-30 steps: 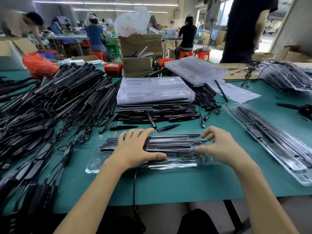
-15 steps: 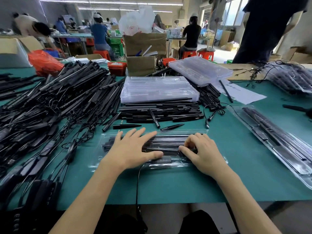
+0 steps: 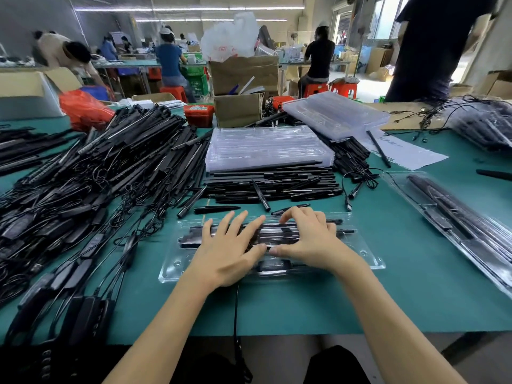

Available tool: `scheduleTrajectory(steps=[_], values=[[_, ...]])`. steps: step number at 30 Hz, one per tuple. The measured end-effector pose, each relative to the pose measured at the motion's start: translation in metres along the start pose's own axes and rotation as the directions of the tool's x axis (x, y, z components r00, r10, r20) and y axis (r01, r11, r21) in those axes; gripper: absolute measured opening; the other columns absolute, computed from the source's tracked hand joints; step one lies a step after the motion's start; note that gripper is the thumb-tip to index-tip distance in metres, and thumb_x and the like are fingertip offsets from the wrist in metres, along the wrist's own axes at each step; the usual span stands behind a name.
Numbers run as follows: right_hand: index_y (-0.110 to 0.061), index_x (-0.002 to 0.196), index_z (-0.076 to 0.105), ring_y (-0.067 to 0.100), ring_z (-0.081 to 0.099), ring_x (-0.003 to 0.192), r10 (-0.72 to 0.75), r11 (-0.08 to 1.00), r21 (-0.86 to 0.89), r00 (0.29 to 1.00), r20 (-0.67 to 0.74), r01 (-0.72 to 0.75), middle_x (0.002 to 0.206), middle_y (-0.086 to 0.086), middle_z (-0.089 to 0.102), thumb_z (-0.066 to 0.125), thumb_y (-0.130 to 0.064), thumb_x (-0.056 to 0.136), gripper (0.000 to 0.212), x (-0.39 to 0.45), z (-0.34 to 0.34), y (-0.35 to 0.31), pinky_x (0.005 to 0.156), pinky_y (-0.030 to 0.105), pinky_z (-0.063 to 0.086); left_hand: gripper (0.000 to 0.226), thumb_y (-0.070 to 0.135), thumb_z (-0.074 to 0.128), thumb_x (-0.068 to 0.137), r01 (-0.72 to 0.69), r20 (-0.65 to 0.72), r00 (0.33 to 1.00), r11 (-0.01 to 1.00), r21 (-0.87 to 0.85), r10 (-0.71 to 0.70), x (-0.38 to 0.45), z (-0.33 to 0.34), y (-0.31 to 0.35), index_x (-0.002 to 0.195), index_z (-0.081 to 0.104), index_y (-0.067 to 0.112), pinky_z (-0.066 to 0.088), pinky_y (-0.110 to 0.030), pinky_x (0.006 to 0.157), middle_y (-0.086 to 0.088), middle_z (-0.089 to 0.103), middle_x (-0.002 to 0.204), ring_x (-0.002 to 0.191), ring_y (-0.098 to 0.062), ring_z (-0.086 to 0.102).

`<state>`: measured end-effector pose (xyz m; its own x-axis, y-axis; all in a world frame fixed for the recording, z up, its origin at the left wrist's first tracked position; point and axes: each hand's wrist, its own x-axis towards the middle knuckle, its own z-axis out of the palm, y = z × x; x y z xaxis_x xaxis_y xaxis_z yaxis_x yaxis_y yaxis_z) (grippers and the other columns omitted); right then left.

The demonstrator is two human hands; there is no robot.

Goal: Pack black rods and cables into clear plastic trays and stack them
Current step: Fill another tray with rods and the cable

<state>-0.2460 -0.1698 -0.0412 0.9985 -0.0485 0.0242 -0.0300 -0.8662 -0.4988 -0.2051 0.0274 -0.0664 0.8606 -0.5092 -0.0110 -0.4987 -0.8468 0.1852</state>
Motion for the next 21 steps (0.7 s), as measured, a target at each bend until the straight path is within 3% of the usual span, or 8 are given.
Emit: scheduleTrajectory(steps=[5,9,15,21], values=[[-0.039,0.123,0.038,0.018,0.026,0.127,0.083,0.994,-0.078,0.994,0.070,-0.078,0.124,-0.007,0.031,0.076,-0.065,0.071,0.069,0.005,-0.006,-0.001,0.092,0.035,0.020,0.071,0.075,0.023,0.094,-0.022,0.057,0.998,1.000,0.016,0.021,0.002,-0.003,0.004,0.155,-0.007,0.051,-0.013,-0.053,0.120,0.007,-0.008,0.168,0.152,-0.012,-0.017],[-0.034,0.135,0.035,0.024,0.027,0.134,0.163,0.977,-0.158,0.979,0.122,-0.143,0.138,0.000,0.033,0.077,-0.063,0.073,0.080,0.005,-0.022,0.004,0.105,0.043,0.026,0.073,0.076,0.020,0.093,-0.035,0.069,0.997,0.999,0.019,0.034,0.010,0.001,0.026,0.155,-0.007,0.049,-0.012,-0.055,0.120,0.005,-0.009,0.168,0.153,-0.014,-0.017],[-0.032,0.139,0.033,0.026,0.026,0.138,0.189,0.965,-0.214,0.965,0.184,-0.148,0.144,0.003,0.032,0.077,-0.062,0.074,0.085,0.005,-0.032,0.006,0.111,0.047,0.028,0.077,0.080,0.016,0.090,-0.039,0.078,0.996,0.998,0.044,0.036,0.013,0.002,0.031,0.156,-0.005,0.048,-0.011,-0.055,0.120,0.004,-0.009,0.168,0.153,-0.014,-0.016],[-0.025,0.154,0.015,0.029,0.017,0.146,0.225,0.946,-0.278,0.956,0.187,-0.168,0.158,0.006,0.018,0.076,-0.065,0.072,0.110,0.010,-0.029,0.005,0.115,0.050,0.023,0.086,0.093,0.018,0.078,-0.049,0.067,0.996,0.998,-0.038,0.051,0.015,-0.005,0.026,0.154,0.008,0.055,-0.004,-0.051,0.120,0.010,0.006,0.168,0.153,-0.010,-0.002]])
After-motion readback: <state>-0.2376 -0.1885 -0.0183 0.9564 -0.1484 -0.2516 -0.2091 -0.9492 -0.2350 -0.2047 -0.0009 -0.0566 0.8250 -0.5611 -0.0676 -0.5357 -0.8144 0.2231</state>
